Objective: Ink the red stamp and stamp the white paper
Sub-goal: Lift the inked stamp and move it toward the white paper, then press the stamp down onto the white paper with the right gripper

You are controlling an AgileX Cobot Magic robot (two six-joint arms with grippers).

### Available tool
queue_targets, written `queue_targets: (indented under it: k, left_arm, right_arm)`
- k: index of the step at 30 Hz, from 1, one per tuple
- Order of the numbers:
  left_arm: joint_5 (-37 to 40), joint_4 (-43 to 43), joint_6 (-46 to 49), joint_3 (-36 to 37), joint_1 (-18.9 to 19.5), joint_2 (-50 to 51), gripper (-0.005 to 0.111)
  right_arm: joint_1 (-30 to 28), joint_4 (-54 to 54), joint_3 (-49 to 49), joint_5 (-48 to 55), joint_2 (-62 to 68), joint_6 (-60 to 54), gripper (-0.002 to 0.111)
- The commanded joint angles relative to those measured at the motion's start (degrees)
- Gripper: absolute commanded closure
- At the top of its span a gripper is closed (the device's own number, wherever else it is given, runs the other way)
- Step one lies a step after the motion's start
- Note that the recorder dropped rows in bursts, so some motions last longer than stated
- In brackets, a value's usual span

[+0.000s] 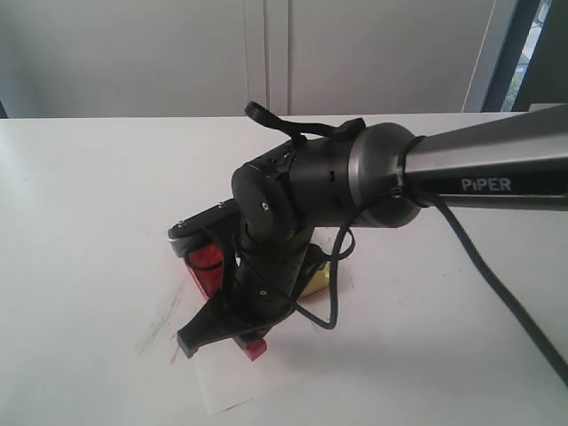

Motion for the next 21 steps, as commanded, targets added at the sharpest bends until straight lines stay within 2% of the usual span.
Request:
queue_targets:
  k: [1, 21]
  left_arm:
    - [0.1, -0.5, 0.0, 0.2, -0.1, -0.3, 0.107]
    - [0.1, -0.5, 0.0, 0.2, -0.1, -0.3, 0.107]
  right_arm:
    - [0.1, -0.3, 0.5, -1.5, 0.5, 0.5, 0.108]
    - [0.1, -1.4, 0.5, -4.1, 5.3, 1.4, 0.108]
